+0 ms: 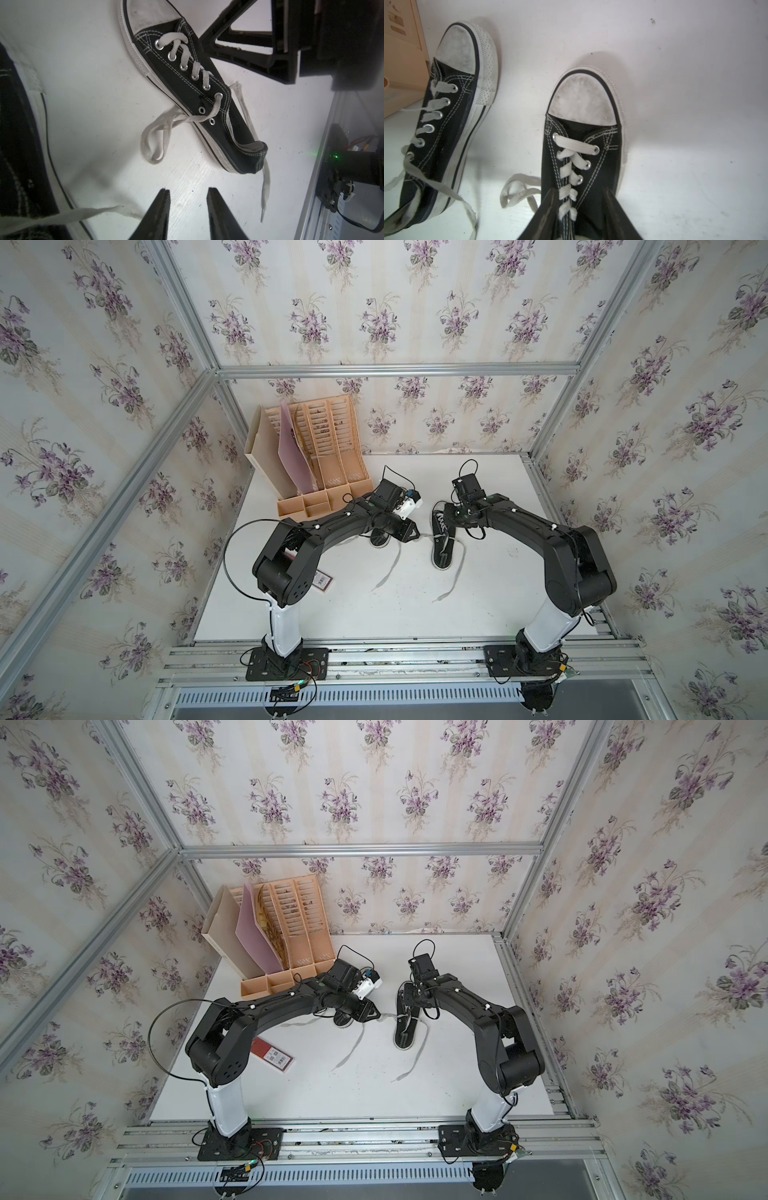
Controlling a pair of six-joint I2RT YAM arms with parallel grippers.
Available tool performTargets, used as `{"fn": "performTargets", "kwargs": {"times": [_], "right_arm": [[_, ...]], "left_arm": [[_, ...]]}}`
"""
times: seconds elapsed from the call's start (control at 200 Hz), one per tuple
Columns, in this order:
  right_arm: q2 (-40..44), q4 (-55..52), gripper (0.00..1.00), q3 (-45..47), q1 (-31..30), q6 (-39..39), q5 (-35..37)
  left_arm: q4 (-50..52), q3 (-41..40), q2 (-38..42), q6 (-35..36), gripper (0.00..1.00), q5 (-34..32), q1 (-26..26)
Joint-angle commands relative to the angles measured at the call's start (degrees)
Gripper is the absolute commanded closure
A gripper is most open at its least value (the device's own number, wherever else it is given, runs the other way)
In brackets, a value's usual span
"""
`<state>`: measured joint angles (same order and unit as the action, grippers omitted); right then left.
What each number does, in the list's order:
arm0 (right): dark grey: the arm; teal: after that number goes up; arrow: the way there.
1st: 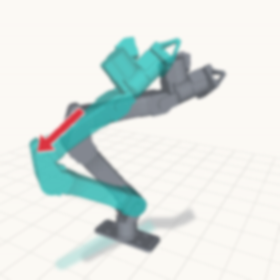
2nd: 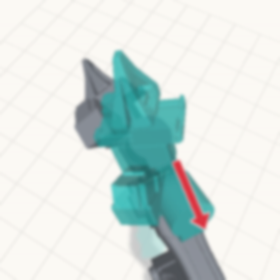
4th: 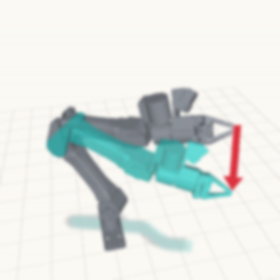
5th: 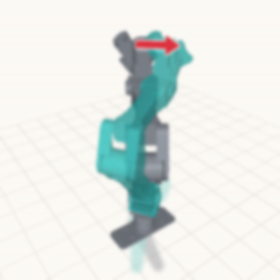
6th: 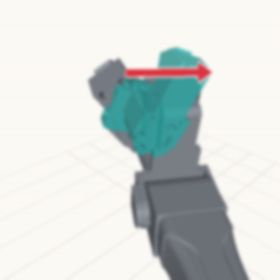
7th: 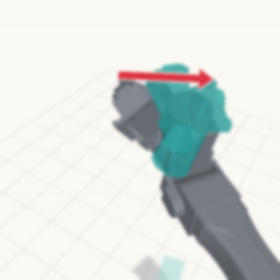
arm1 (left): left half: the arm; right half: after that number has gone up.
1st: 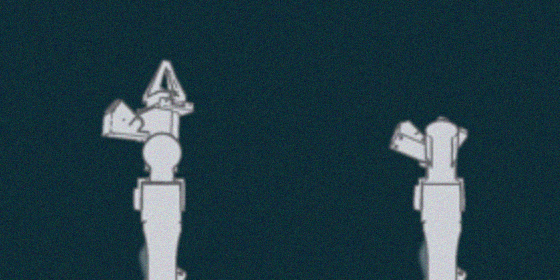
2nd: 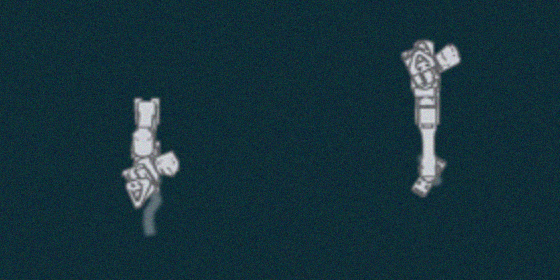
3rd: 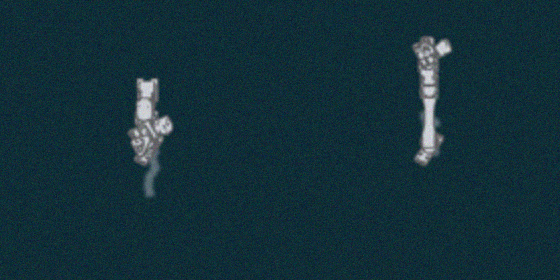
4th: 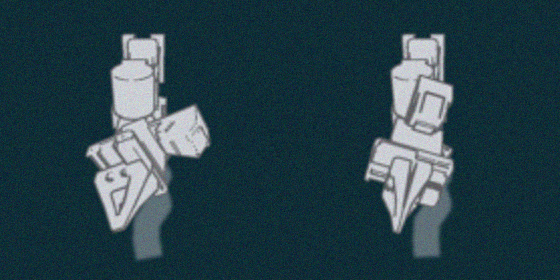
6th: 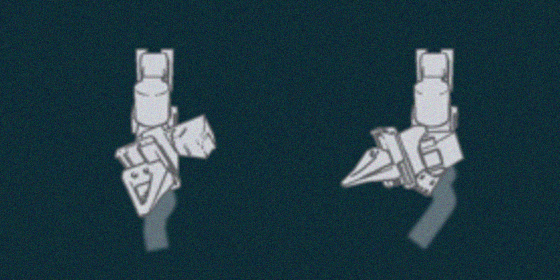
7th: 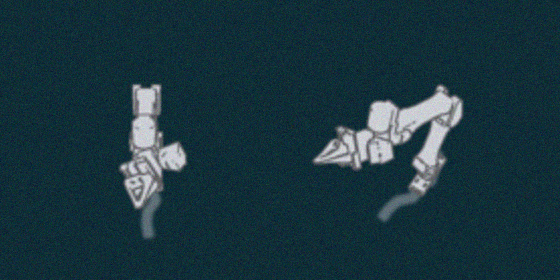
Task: Tie the shoes
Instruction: Adjust the shoe at the center of the board.
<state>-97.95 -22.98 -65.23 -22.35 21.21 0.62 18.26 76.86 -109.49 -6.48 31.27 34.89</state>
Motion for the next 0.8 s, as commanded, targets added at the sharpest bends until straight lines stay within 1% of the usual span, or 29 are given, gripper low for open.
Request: {"fn": "performTargets", "kwargs": {"times": [0.0,0.105,0.17,0.3,0.41,0.674,0.799], "right_arm": [[1.69,-1.24,0.60,1.68,0.36,0.30,0.20],[3.63,-0.62,0.57,3.40,0.32,1.52,-0.89],[4.76,-0.23,0.56,4.39,0.29,2.13,-1.13],[6.00,-0.59,0.57,4.98,0.36,2.59,-1.33],[6.67,-0.42,0.57,5.16,0.31,2.97,-1.33],[7.14,0.39,0.58,5.31,0.31,3.77,-2.11],[7.12,0.37,0.58,5.34,0.33,3.96,-2.05]], "left_arm": [[0.91,1.24,-0.88,2.61,0.57,1.84,-0.09],[1.80,3.27,-3.46,4.24,0.55,1.98,-0.05],[2.41,5.08,-5.23,5.31,0.56,1.78,0.00],[4.10,8.21,-7.92,7.47,0.56,2.30,0.35],[4.72,9.18,-9.55,8.63,0.56,2.59,0.86],[5.30,11.94,-13.83,9.47,0.58,1.78,1.42],[5.32,12.63,-15.13,9.56,0.61,1.45,1.74]]}}
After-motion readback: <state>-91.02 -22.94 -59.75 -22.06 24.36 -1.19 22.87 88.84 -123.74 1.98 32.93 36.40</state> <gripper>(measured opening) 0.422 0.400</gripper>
